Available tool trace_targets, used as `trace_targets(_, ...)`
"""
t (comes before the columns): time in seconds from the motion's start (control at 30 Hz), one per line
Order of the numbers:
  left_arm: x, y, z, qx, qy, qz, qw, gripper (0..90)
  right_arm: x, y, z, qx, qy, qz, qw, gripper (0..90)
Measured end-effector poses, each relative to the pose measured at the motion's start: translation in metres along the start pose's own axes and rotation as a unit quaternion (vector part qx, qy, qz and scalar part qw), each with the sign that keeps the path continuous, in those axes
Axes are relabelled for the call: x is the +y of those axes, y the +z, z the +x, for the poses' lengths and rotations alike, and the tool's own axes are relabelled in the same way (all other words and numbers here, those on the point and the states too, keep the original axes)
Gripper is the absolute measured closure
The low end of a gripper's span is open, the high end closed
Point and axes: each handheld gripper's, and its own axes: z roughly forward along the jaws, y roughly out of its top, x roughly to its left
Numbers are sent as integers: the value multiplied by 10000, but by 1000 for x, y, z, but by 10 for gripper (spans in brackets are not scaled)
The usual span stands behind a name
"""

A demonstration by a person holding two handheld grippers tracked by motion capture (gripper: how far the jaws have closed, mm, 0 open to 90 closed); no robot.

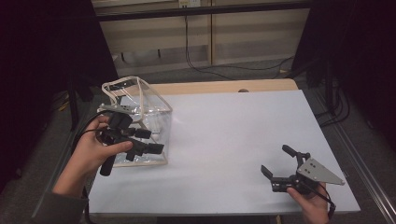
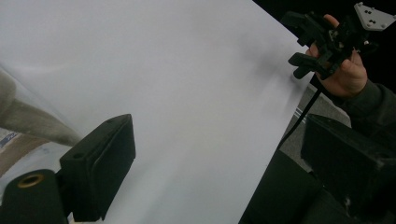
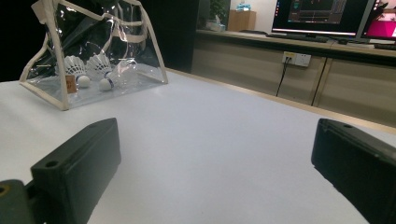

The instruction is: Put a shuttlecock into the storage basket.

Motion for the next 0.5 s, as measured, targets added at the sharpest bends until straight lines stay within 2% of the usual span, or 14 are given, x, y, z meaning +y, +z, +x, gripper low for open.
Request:
trace_targets(0.07, -2, 1, 1, 0, -24, -13, 10000, 100, 0, 0, 0, -2, 8, -10, 10000, 16)
trace_targets(0.5, -15, 10, 5, 34, 165, 97, 9998, 72, 0, 0, 0, -1, -6, -6, 10000, 16)
